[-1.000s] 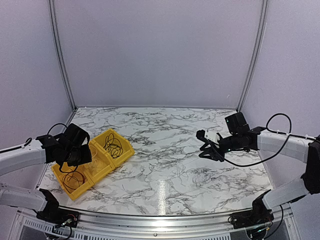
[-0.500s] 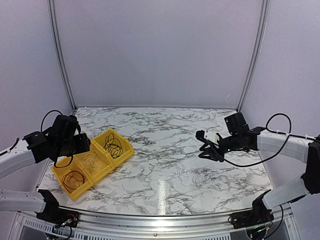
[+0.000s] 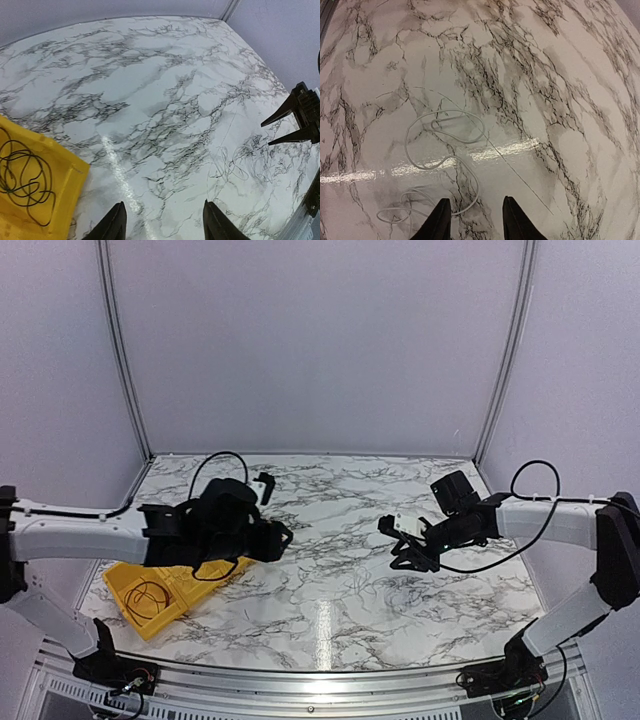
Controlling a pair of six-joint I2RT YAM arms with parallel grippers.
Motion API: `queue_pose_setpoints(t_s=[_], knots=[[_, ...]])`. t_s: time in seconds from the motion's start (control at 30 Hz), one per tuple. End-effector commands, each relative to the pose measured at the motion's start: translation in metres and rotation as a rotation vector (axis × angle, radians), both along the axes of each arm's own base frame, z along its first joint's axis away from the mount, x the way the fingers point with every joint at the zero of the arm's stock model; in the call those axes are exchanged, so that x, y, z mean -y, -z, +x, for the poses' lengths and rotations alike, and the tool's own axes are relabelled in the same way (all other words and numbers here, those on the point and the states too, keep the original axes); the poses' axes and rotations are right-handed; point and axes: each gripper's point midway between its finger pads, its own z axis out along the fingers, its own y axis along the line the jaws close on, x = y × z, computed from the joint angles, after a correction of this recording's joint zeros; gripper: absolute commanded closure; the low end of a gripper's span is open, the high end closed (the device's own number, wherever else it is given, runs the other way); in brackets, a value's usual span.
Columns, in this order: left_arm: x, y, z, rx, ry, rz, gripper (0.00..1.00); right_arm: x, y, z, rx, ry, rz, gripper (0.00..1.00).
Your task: Untangle the cables
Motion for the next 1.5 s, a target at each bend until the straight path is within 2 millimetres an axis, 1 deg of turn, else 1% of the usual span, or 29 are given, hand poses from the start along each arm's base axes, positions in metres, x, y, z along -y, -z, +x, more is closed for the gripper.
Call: queue_pose_setpoints(t_s=[0.0,0.1,0.17,0.2,0.23,0.3,0.33,0.4,0.43,0.5,0.57,0.63,0.67,0.77,0.87,0.93,0.97,1.03,1.13,1.2,1.3,1.37,1.47], knots=[[0.073,0.027,0.001,-0.058,0.081,-0.035,0.45,-0.004,0.000,0.000,-0.007,-0.034,-0.032,0.63],[0.108,0.058,0.003,-0.177,0.081,-0.079,0.45,-0.003,0.004,-0.001,-0.014,-0.034,-0.042,0.63],[0.130,0.070,0.000,-0.239,0.111,-0.136,0.49,-0.003,0.004,-0.001,-0.012,-0.033,-0.045,0.63],[0.140,0.072,0.000,-0.251,0.129,-0.158,0.51,-0.003,0.003,-0.001,-0.010,-0.033,-0.044,0.63],[0.146,0.076,-0.001,-0.258,0.136,-0.162,0.54,-0.003,0.003,0.000,-0.008,-0.033,-0.045,0.63],[0.151,0.082,-0.002,-0.253,0.140,-0.149,0.58,-0.002,0.003,0.000,-0.007,-0.030,-0.047,0.63],[0.150,0.086,-0.002,-0.246,0.143,-0.134,0.62,-0.002,0.003,0.000,-0.006,-0.029,-0.047,0.63],[0.145,0.093,-0.005,-0.225,0.160,-0.095,0.65,-0.001,0.004,0.001,-0.005,-0.025,-0.051,0.63],[0.142,0.096,-0.008,-0.208,0.177,-0.070,0.65,-0.001,0.004,0.001,-0.004,-0.024,-0.053,0.63],[0.137,0.106,-0.015,-0.181,0.231,-0.027,0.62,-0.001,0.005,0.001,-0.006,-0.024,-0.054,0.63],[0.140,0.114,-0.023,-0.156,0.291,0.017,0.59,-0.002,0.005,0.001,-0.008,-0.024,-0.056,0.63],[0.147,0.123,-0.029,-0.135,0.339,0.053,0.57,-0.002,0.007,0.001,-0.015,-0.024,-0.062,0.63],[0.154,0.125,-0.031,-0.128,0.363,0.058,0.56,-0.002,0.009,0.001,-0.019,-0.027,-0.067,0.63],[0.167,0.136,-0.032,-0.127,0.393,0.071,0.56,-0.002,0.012,0.001,-0.030,-0.024,-0.076,0.63],[0.176,0.137,-0.030,-0.102,0.399,0.048,0.55,-0.001,0.013,0.001,-0.028,-0.021,-0.077,0.63],[0.178,0.140,-0.024,-0.088,0.374,0.047,0.54,-0.001,0.013,0.002,-0.027,-0.020,-0.080,0.63],[0.179,0.139,-0.021,-0.078,0.361,0.044,0.54,-0.001,0.013,0.002,-0.027,-0.018,-0.080,0.63],[0.181,0.141,-0.015,-0.062,0.338,0.039,0.56,-0.001,0.014,0.002,-0.029,-0.018,-0.082,0.63],[0.188,0.136,-0.009,-0.027,0.322,-0.009,0.59,-0.001,0.016,0.002,-0.033,-0.018,-0.085,0.63],[0.192,0.136,-0.006,-0.008,0.316,-0.021,0.65,0.000,0.017,0.002,-0.036,-0.018,-0.087,0.63],[0.191,0.134,0.003,0.028,0.283,-0.023,0.79,0.000,0.013,0.004,-0.026,-0.014,-0.086,0.63],[0.187,0.130,0.005,0.055,0.271,-0.033,0.86,0.000,0.003,0.007,-0.002,0.005,-0.073,0.62],[0.185,0.117,0.005,0.093,0.278,-0.063,0.96,0.002,-0.014,-0.001,0.010,-0.018,-0.067,0.61]])
